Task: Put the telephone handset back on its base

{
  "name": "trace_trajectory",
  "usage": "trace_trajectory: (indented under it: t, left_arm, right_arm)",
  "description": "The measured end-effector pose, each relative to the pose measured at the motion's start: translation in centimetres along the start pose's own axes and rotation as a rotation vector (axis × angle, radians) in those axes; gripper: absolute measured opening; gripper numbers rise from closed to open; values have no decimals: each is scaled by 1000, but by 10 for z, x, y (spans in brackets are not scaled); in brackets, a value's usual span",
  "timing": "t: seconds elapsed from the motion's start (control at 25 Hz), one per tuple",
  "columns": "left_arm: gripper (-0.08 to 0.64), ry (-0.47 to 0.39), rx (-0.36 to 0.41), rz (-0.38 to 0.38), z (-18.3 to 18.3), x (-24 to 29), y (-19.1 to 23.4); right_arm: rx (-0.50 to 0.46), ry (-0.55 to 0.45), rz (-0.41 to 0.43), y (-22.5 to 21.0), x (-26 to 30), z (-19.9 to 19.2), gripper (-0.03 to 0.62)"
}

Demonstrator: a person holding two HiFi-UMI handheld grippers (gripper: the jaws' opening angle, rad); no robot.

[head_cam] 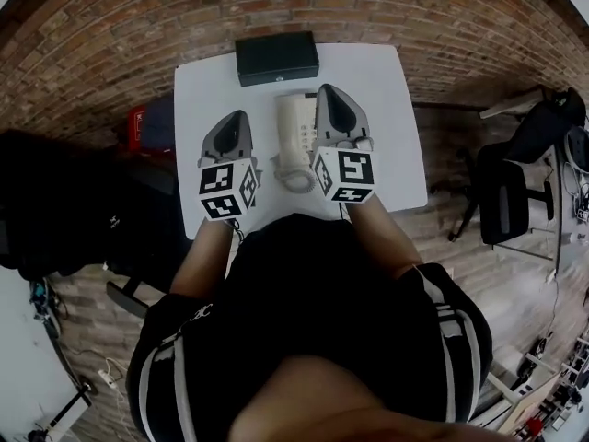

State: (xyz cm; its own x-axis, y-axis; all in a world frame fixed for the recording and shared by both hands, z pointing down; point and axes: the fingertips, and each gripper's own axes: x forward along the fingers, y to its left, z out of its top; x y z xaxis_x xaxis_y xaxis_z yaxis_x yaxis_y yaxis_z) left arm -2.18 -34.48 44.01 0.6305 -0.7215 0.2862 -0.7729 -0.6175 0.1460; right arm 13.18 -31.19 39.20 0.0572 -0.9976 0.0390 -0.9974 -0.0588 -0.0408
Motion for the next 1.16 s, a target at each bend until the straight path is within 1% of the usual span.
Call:
trace_trajectory:
  t: [0.12,0.24,0.36,0.76,0.96,1.16]
  left_arm:
    - [2,-17,16,-30,10,2,-15]
    - [2,-23,32,-53,15,4,-24]
    - [2,-20,40,-66,15,5,-30]
    - [3,-24,45,-89,19,7,-44]
    - [2,-37,45,-84,23,6,-44]
    - [2,-29,42,-72,19,4,-37]
  right_arm:
    - [-3,-61,-91,-35,-15,15,-2]
    - [27,-43,-127,-54,-25,6,-2]
    - [40,-14,-147,-60,-32,-7,-2]
    - [38,1,-128,-61,-37,-11,-2]
    - [41,9,-111,-57,-36,-14,-2]
    - [54,13,-106,-54,-36,-17,-2]
